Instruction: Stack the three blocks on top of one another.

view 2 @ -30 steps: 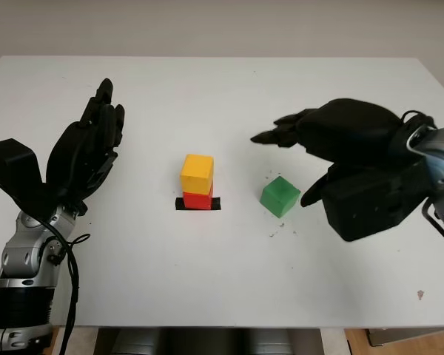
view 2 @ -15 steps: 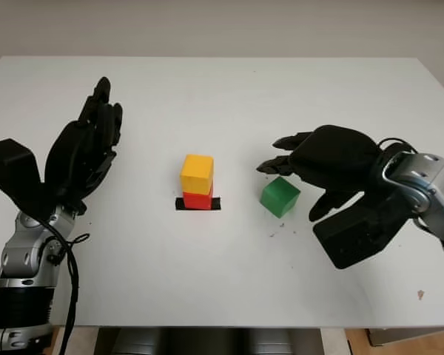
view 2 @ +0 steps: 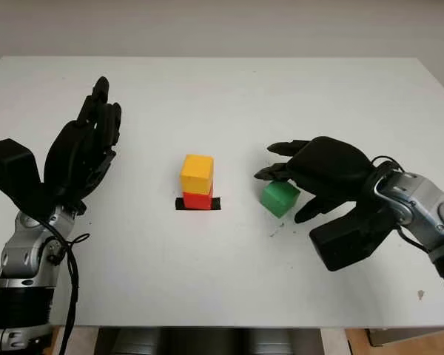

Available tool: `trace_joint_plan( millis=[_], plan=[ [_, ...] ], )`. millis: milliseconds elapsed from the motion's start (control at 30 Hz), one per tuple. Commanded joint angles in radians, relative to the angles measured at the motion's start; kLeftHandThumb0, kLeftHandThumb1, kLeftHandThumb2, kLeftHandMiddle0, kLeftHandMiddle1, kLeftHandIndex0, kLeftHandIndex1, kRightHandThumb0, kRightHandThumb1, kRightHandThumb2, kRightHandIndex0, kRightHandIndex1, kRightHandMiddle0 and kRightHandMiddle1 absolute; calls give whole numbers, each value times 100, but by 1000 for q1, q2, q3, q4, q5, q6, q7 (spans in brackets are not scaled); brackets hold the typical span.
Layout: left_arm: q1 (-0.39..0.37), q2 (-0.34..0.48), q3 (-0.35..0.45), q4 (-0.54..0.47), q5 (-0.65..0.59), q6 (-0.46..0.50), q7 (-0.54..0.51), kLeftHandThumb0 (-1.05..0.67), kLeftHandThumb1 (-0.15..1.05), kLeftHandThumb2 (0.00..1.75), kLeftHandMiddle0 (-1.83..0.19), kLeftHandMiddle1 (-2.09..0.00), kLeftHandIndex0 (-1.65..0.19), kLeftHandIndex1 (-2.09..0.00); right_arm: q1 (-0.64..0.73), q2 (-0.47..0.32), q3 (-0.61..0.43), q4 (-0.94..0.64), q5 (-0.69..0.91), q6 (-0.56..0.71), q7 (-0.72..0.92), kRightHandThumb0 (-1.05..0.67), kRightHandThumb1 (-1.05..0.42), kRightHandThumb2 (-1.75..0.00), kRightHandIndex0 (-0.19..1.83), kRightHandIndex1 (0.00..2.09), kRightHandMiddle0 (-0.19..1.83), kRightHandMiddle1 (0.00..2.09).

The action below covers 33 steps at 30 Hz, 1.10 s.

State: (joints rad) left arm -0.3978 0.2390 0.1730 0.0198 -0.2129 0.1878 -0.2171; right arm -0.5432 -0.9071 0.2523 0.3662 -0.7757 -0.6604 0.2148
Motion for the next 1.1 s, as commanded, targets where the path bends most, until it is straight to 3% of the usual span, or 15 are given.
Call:
trace_joint_plan(
  millis=[0, 333, 367, 467, 567, 1067],
  plan=[
    [9, 2, -4, -21, 4, 2, 3, -74, 105, 57, 19, 0, 19, 0, -19, 3, 2, 12, 13, -13, -10, -59, -87, -6, 26, 5, 54, 16],
    [7, 7, -5, -26, 12, 11, 18, -75, 105, 57, 19, 0, 19, 0, -41, 8, 17, 86, -17, -57, -105, -50, -89, -6, 33, 8, 69, 30],
    [7, 7, -5, -28, 11, 14, 16, -74, 105, 58, 19, 0, 19, 0, -44, 8, 19, 92, -17, -60, -110, -48, -90, -6, 35, 7, 67, 43],
    [6, 3, -4, -23, 4, 14, 8, -72, 105, 59, 19, 0, 19, 0, -56, 10, 20, 110, -13, -77, -130, -44, -94, -6, 40, 7, 47, 112],
    [3, 6, -8, -18, 11, 14, 6, -71, 105, 61, 19, 0, 19, 0, -67, 12, 21, 127, -13, -91, -149, -43, -97, -6, 43, 7, 42, 135],
    [-2, 6, -12, -12, 15, 21, 2, -70, 105, 60, 19, 0, 19, 0, -72, 27, 15, 143, 29, -76, -120, -43, -95, -5, 44, 6, 42, 140]
  ],
)
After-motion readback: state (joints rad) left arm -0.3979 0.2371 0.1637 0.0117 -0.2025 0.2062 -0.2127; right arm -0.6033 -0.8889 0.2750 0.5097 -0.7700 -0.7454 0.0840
